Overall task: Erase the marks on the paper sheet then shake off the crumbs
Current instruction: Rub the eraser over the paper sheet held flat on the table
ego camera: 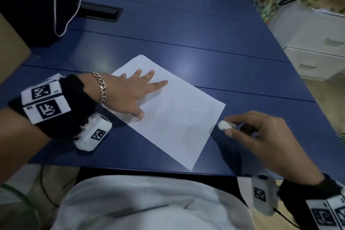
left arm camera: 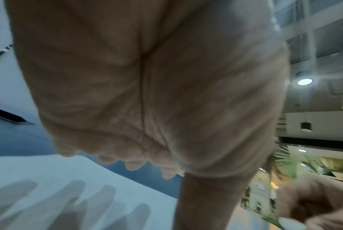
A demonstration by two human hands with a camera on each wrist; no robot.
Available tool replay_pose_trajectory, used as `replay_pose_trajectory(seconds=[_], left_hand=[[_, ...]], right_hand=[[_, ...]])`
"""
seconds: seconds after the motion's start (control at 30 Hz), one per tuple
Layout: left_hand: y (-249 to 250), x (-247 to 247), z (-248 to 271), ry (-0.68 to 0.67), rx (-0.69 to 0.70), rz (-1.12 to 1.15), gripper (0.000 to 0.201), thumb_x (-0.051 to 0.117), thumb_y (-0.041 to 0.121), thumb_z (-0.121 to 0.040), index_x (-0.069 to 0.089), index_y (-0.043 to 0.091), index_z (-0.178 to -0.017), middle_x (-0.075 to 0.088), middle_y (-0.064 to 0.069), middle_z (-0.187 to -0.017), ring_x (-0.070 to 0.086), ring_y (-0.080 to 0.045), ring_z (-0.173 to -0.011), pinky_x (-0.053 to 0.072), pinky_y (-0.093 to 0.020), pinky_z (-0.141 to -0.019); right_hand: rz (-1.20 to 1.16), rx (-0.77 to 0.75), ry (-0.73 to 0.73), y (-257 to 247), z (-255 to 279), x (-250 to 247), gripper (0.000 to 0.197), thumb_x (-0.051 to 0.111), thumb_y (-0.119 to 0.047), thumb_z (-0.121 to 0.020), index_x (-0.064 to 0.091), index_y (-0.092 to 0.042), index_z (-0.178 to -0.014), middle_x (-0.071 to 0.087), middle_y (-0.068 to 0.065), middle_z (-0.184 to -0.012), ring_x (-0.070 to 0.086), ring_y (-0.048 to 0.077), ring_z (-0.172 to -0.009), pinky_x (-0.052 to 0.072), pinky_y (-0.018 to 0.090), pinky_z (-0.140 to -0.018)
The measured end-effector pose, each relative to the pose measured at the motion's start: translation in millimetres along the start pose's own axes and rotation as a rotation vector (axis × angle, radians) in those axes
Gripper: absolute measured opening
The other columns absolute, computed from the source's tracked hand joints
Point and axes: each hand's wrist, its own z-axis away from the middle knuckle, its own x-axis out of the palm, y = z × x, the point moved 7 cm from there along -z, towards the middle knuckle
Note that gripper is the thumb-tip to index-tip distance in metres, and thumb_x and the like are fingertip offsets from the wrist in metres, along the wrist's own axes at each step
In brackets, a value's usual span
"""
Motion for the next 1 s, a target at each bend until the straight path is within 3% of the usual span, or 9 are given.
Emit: replay_pose_trajectory(seconds=[0.1, 0.23, 0.43, 0.5, 0.6, 0.7, 0.83, 0.9, 1.0], left_hand=[[-42.2, -11.2, 11.1, 0.047, -0.137, 0.091, 0.105, 0.064, 0.049, -0.099, -0.023, 0.052, -0.157, -0.023, 0.000, -0.173, -0.015, -0.030, -0.160, 0.006, -0.055, -0.129], [-68.1, 0.1, 20.8, 0.100, -0.315, 0.122, 0.105, 0.055, 0.074, -0.091, -0.001, 0.029, -0.167, 0.014, -0.012, -0.170, 0.024, -0.032, -0.156, 0.027, -0.045, -0.124], [-62.6, 28.0, 15.0, 0.042, -0.349, 0.071, 0.131, 0.052, 0.102, -0.056, 0.014, 0.032, -0.160, 0.027, -0.009, -0.151, 0.040, -0.037, -0.140, 0.042, -0.050, -0.113], [-61.0, 26.8, 11.1, 0.043, -0.328, 0.041, 0.133, 0.052, 0.103, -0.049, 0.017, 0.031, -0.157, 0.031, -0.008, -0.147, 0.041, -0.037, -0.137, 0.044, -0.051, -0.110], [-59.3, 20.8, 7.6, 0.061, -0.282, 0.013, 0.128, 0.063, 0.096, -0.060, 0.013, 0.035, -0.161, 0.026, -0.005, -0.158, 0.037, -0.035, -0.145, 0.039, -0.053, -0.115], [-55.0, 14.8, 2.9, 0.068, -0.180, -0.021, 0.129, 0.070, 0.087, -0.069, -0.001, 0.040, -0.165, 0.003, 0.001, -0.174, 0.011, -0.028, -0.160, 0.018, -0.055, -0.127], [-52.7, 6.1, 3.0, 0.064, -0.068, 0.035, 0.138, 0.077, 0.077, -0.071, -0.024, 0.046, -0.160, -0.013, 0.013, -0.174, -0.015, -0.033, -0.160, -0.004, -0.057, -0.128], [-60.6, 1.7, 5.8, 0.122, -0.066, 0.088, 0.136, 0.073, 0.083, -0.069, -0.027, 0.052, -0.156, -0.014, 0.009, -0.174, -0.015, -0.030, -0.160, -0.003, -0.054, -0.129], [-72.2, 3.1, 13.0, 0.206, -0.099, 0.147, 0.137, 0.058, 0.098, -0.063, -0.012, 0.038, -0.165, 0.006, 0.003, -0.175, 0.006, -0.019, -0.161, 0.013, -0.043, -0.130]], right_hand=[[-0.021, 0.019, 0.059, 0.9, 7.3, -9.1, 0.019, 0.081, -0.033, -0.087, 0.079, -0.041, -0.104, 0.073, -0.021, -0.095, 0.070, 0.004, -0.089, 0.048, 0.009, -0.073], [-0.057, 0.061, 0.093, 0.6, 21.8, -10.1, 0.016, 0.080, -0.033, -0.086, 0.078, -0.045, -0.096, 0.073, -0.023, -0.096, 0.069, 0.004, -0.089, 0.049, 0.013, -0.071], [-0.090, 0.088, 0.113, -0.7, 30.2, -6.7, 0.015, 0.077, -0.042, -0.083, 0.075, -0.051, -0.094, 0.073, -0.028, -0.098, 0.068, 0.001, -0.095, 0.050, 0.014, -0.075], [-0.095, 0.085, 0.116, -1.6, 31.7, -7.7, 0.015, 0.077, -0.040, -0.084, 0.076, -0.050, -0.095, 0.073, -0.026, -0.098, 0.068, 0.003, -0.095, 0.051, 0.017, -0.076], [-0.075, 0.078, 0.108, -3.0, 32.6, -9.5, 0.015, 0.076, -0.041, -0.083, 0.076, -0.050, -0.095, 0.074, -0.026, -0.098, 0.069, 0.001, -0.093, 0.051, 0.019, -0.075], [-0.074, 0.081, 0.103, -3.2, 32.5, -8.7, 0.016, 0.079, -0.039, -0.082, 0.076, -0.050, -0.093, 0.073, -0.023, -0.095, 0.069, 0.003, -0.089, 0.051, 0.019, -0.073], [-0.080, 0.093, 0.096, -4.5, 34.1, -5.8, 0.016, 0.077, -0.043, -0.080, 0.074, -0.054, -0.091, 0.072, -0.021, -0.094, 0.068, 0.003, -0.090, 0.050, 0.019, -0.076], [-0.074, 0.090, 0.097, -4.8, 36.4, -6.4, 0.018, 0.075, -0.045, -0.080, 0.073, -0.056, -0.094, 0.072, -0.022, -0.095, 0.068, 0.004, -0.091, 0.050, 0.023, -0.077], [-0.072, 0.098, 0.105, -2.9, 38.9, -9.9, 0.020, 0.073, -0.048, -0.080, 0.071, -0.056, -0.098, 0.072, -0.025, -0.098, 0.068, 0.002, -0.093, 0.051, 0.025, -0.079]])
